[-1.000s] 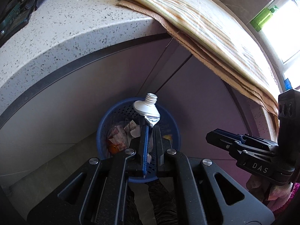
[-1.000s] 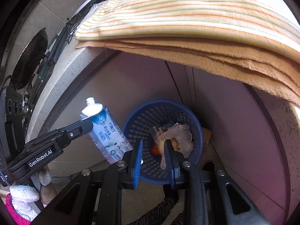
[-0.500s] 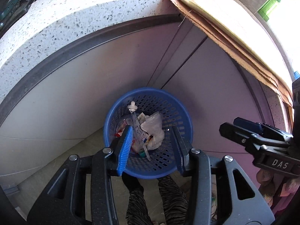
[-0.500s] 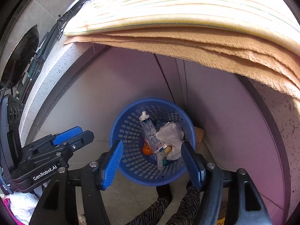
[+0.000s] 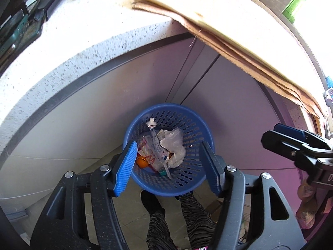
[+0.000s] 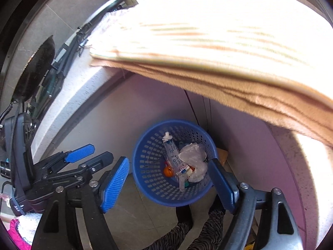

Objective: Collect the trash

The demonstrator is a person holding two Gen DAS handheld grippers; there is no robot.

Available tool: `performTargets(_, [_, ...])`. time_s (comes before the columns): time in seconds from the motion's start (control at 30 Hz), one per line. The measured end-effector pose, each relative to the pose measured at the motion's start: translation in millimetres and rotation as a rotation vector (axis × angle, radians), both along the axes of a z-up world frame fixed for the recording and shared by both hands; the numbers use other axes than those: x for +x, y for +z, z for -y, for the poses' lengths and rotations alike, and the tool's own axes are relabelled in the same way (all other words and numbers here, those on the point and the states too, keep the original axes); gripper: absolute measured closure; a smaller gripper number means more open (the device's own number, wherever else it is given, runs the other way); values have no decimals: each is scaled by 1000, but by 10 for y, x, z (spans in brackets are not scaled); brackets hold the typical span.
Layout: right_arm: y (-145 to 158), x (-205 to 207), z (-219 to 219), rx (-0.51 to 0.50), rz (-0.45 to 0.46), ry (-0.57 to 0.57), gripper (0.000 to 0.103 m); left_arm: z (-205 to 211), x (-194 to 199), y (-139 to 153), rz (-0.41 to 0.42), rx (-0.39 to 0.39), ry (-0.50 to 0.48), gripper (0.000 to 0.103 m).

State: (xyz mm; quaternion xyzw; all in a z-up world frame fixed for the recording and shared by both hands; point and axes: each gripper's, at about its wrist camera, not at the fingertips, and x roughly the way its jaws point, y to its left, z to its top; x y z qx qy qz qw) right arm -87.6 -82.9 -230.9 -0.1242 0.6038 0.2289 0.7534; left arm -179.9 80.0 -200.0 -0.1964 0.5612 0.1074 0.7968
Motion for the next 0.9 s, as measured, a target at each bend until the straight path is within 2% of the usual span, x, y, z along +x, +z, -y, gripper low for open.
performTargets(0.2, [254, -54, -18, 23, 24, 27, 20, 36, -23, 208, 8, 21, -2, 40])
performTargets(0.53, [763, -165, -31, 68, 95, 82, 20, 59, -55, 589, 102, 39, 4, 40])
performTargets(0.83, [1338, -195, 94, 133, 197, 67, 19, 196, -12, 1253, 230, 80, -13, 40])
performTargets(0.9, [1481, -187, 146, 148, 225, 57, 19, 242, 16, 1394, 255, 90, -23, 32])
